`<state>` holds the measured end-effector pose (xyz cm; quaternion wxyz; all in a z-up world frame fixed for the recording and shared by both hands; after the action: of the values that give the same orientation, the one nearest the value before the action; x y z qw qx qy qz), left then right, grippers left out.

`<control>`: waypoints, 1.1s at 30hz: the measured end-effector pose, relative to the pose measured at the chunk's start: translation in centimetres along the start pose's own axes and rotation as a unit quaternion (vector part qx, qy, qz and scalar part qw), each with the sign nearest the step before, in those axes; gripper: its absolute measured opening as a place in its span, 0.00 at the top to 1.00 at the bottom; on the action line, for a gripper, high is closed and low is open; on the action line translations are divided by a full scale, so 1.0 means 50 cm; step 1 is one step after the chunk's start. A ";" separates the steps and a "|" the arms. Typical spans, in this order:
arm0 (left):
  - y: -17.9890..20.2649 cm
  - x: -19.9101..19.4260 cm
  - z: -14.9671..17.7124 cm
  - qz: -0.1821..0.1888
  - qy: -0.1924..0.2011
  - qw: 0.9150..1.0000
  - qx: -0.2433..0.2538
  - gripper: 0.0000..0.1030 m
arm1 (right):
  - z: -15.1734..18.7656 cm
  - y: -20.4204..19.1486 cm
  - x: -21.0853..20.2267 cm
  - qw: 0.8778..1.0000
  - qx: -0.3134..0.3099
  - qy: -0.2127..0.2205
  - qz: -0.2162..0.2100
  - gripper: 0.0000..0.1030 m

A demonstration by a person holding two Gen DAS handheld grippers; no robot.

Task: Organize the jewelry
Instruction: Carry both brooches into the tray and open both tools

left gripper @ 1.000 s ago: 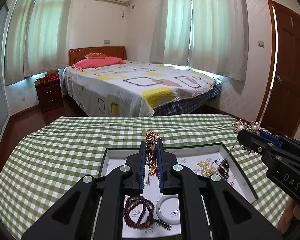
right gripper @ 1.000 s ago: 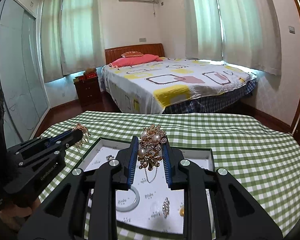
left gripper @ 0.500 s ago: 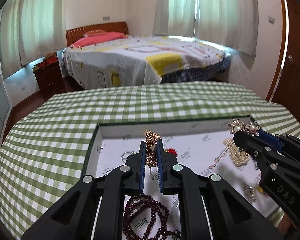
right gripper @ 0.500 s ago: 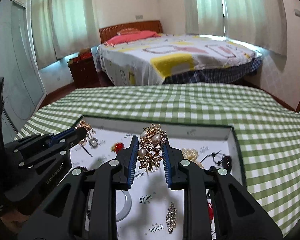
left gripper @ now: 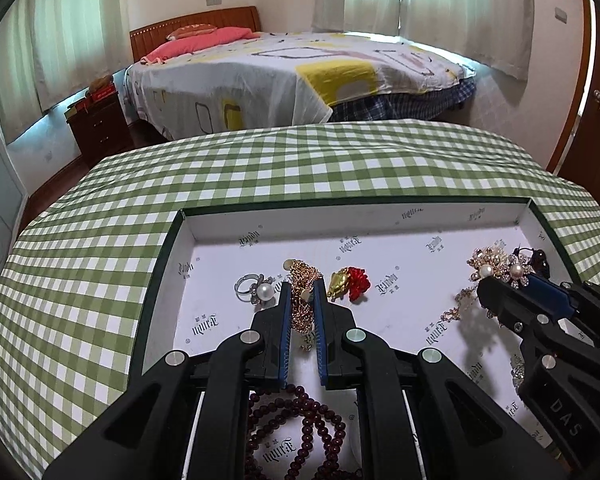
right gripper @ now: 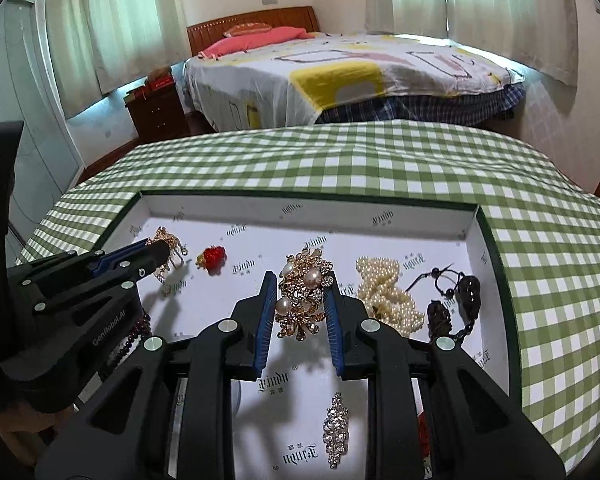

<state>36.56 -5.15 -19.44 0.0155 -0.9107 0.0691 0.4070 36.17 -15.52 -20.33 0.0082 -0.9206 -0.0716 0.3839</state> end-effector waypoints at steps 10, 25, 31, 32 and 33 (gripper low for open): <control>0.002 0.002 0.001 0.001 -0.009 1.000 -0.003 0.89 | 0.006 0.004 0.012 1.000 0.001 -0.012 0.002 0.75; -0.003 0.000 -0.004 -0.001 -0.005 1.000 -0.009 0.63 | 0.001 0.011 -0.005 1.000 0.002 0.001 0.000 0.56; -0.003 -0.003 -0.007 -0.002 -0.003 1.000 -0.009 0.53 | 0.003 0.014 -0.008 1.000 0.003 0.003 0.001 0.55; -0.005 -0.002 -0.007 -0.002 -0.003 1.000 -0.010 0.51 | 0.002 0.015 -0.010 1.000 0.003 0.004 0.001 0.55; -0.006 -0.003 -0.007 -0.002 -0.003 1.000 -0.011 0.48 | 0.003 0.014 -0.011 1.000 0.004 0.005 0.001 0.55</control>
<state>36.77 -4.87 -19.10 0.0066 -0.9097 0.0631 0.4104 35.79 -16.30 -20.08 0.0115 -0.9226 -0.0691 0.3793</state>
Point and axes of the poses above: each gripper's, at about its wrist camera, not at the fingertips, and x roughly the way its jaws point, y to its right, z to its underside, the point moved 8 cm from there along x, roughly the way its jaws point, and after that the axes turned 4 degrees about z, right-handed, at the moved point
